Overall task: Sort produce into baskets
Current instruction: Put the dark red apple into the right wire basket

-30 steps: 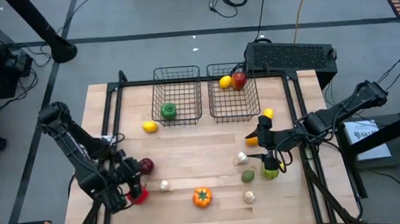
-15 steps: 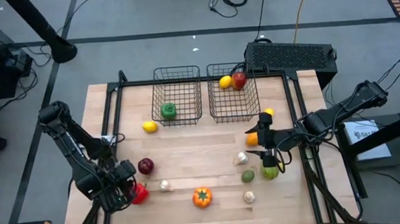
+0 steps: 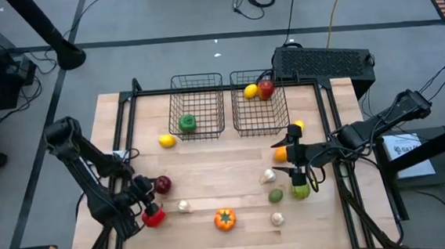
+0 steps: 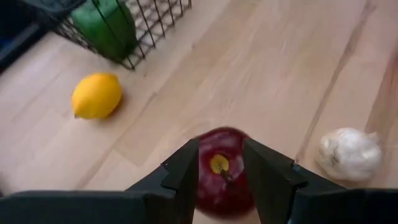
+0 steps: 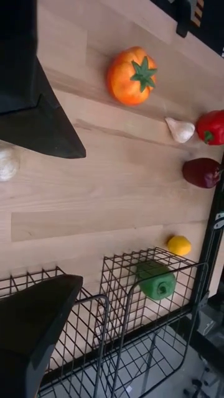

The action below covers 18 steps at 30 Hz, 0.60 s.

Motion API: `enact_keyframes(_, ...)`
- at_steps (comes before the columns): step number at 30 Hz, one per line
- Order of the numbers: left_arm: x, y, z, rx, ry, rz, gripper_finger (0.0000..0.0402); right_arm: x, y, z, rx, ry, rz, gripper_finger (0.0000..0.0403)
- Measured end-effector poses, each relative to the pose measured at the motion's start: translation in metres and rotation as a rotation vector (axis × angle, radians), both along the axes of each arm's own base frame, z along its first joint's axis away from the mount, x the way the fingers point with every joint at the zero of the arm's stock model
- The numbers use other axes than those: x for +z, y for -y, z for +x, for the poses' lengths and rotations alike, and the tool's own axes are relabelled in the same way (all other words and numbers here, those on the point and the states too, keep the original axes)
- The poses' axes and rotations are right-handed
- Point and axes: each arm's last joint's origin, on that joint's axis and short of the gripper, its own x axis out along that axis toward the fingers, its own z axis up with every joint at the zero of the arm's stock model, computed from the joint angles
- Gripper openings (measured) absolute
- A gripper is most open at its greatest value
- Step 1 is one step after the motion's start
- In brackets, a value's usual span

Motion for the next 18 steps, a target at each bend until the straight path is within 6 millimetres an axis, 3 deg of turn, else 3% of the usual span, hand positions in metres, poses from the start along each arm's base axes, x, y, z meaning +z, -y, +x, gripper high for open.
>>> enact_keyframes(8,-0.023,0.010,-0.005,-0.001,0.005,0.035,0.0132,0.000,0.000,0.000,0.002,-0.001,0.001,0.0313)
enact_keyframes(18,-0.036,0.001,-0.011,0.098,0.037,0.018,0.0132,0.000,0.000,0.000,-0.006,0.000,0.012,0.0313)
